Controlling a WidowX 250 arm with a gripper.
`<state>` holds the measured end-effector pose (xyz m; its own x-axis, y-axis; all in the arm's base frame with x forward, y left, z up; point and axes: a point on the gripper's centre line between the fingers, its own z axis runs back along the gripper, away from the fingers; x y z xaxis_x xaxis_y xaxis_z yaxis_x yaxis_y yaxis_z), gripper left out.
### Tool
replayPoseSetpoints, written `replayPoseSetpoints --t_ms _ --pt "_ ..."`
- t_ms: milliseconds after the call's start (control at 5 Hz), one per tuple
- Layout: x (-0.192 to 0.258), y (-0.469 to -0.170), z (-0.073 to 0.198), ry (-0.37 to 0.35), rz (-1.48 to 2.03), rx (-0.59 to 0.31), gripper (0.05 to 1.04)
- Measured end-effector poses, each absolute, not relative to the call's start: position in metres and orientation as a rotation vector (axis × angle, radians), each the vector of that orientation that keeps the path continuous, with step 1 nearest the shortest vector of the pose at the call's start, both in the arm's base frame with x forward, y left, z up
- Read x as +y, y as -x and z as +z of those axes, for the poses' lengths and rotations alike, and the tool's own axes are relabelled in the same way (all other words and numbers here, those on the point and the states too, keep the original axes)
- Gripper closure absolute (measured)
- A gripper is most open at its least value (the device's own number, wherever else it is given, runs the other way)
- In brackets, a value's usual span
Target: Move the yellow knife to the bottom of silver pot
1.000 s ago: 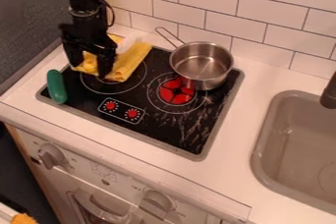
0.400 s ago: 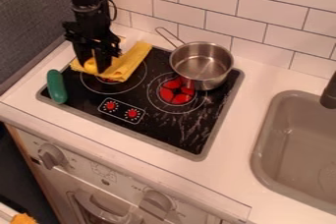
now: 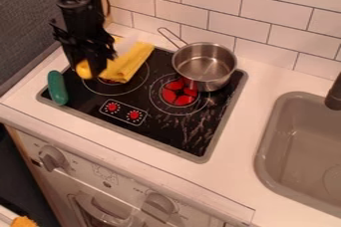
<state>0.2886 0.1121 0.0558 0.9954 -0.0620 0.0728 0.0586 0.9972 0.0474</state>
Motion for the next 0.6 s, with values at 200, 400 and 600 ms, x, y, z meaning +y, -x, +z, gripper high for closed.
replayPoseSetpoints --t_ms 200,400,600 --pt "0.082 -0.259 0.035 -0.074 -0.13 0.027 0.585" --pt "0.056 -0.242 0.018 -0.125 -0.131 0.079 0.585" --pt "0.048 -0.241 0.016 -0.137 -0.096 0.068 0.51"
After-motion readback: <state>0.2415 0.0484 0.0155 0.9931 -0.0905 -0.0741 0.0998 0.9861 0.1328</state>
